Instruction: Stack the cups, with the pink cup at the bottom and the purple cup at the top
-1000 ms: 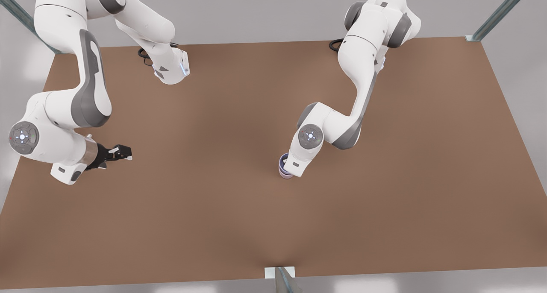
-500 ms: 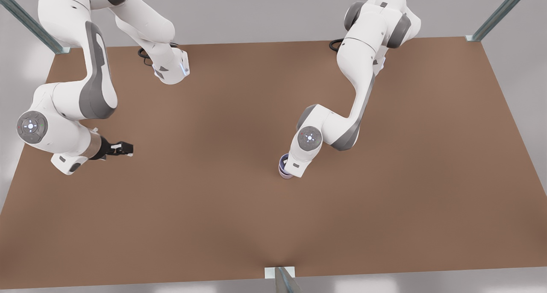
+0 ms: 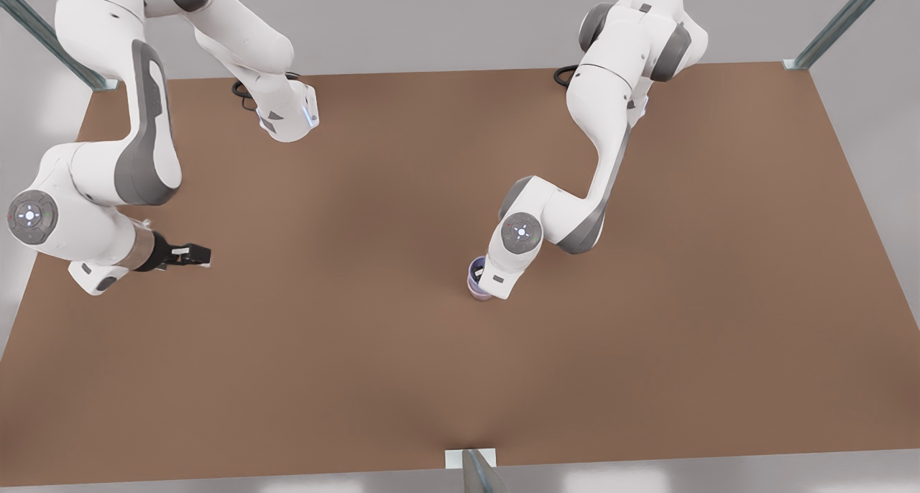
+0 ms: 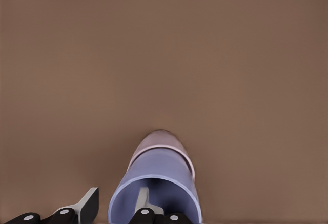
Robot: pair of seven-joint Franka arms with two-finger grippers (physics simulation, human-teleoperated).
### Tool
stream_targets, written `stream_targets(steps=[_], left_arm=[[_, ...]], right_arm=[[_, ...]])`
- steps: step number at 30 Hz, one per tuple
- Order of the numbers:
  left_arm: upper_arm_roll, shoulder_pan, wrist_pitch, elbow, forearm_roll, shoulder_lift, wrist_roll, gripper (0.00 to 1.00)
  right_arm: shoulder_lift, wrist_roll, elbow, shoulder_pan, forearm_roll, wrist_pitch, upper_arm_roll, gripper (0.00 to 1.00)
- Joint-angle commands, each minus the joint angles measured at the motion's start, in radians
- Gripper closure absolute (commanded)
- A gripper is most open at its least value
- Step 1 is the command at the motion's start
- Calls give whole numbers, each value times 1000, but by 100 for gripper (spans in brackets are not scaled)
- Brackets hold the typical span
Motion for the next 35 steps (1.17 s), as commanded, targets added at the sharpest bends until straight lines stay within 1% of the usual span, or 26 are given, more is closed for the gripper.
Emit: stream_targets(steps=[1,5,11,14,17,22,23,24,25,26,27,28,30,31,32,33,35], left_arm=[[0,-1,0,1,1,-1,-10,48],[0,-1,0,1,1,-1,-10,48],[0,1,0,1,1,-4,-10,48],[0,3,-2,2,1,-8,-8,48],[0,4,-8,1,-1,-15,-10,48],[2,9,-28,4,-1,-50,-11,48],[12,10,-67,11,1,-69,-3,45],[14,79,-170,25,-1,-107,44,43],[14,148,-250,27,2,-158,199,37],[17,252,-340,42,14,-196,377,34],[63,300,-388,43,56,-227,503,0],[101,300,-388,43,96,-245,563,0],[126,306,-391,37,96,-262,676,0],[114,335,-385,-10,97,-308,730,0],[43,383,-342,-153,107,-399,742,0],[38,397,-308,-167,97,-417,736,0],[38,403,-328,-167,97,-423,736,0]], right_arm=[[3,-83,1,-15,2,-6,1,0],[18,-221,-1,-83,33,-7,1,0],[20,-225,-1,-84,33,-7,-1,0],[37,-314,1,-127,34,-7,-3,0],[35,-314,1,-124,34,-7,-1,0],[37,-314,2,-124,34,-7,-1,0],[37,-317,2,-127,34,-7,-1,0],[38,-351,2,-135,34,-7,-6,0],[50,-388,2,-162,34,-7,-7,0],[52,-400,4,-162,36,-7,-7,0],[52,-402,4,-162,36,-7,-7,0],[52,-405,4,-162,34,-7,-7,0],[77,-503,4,-224,65,-7,-9,0],[75,-505,4,-225,88,-9,-9,0],[74,-494,5,-219,88,-16,-7,0],[70,-489,8,-218,88,-16,-6,0],[70,-489,10,-215,88,-16,-1,0]])
